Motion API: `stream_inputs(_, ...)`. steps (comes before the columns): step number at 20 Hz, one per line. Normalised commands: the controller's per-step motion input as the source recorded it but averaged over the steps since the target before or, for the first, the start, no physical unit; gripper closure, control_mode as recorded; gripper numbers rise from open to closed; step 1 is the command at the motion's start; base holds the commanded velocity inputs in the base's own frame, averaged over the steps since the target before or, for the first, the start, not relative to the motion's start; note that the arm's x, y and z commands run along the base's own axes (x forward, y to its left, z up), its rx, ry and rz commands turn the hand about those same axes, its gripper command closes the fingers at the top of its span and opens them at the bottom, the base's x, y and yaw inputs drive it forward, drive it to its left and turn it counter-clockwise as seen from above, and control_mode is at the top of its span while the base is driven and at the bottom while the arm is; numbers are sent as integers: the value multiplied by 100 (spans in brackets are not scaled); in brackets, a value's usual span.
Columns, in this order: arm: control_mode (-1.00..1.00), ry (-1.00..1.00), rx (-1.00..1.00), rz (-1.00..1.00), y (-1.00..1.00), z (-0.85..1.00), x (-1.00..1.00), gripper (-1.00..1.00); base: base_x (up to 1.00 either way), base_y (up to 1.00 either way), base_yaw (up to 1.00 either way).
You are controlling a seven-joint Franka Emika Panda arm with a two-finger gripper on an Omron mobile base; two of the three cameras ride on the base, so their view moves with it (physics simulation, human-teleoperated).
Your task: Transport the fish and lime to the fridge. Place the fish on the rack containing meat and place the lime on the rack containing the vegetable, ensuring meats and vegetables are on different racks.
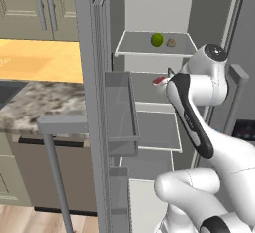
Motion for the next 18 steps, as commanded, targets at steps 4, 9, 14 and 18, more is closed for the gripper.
stream_inputs(4, -100, 0, 0, 0, -7, -39, 35, 100, 0, 0, 0)
stream_inputs(9, -100, 0, 0, 0, -10, -33, 44, 100, 0, 0, 0)
stream_inputs(14, -100, 0, 2, 0, -1, -28, 54, 100, 0, 0, 0)
stream_inputs(18, -100, -6, 8, -1, 0, -39, 49, 100, 0, 0, 0)
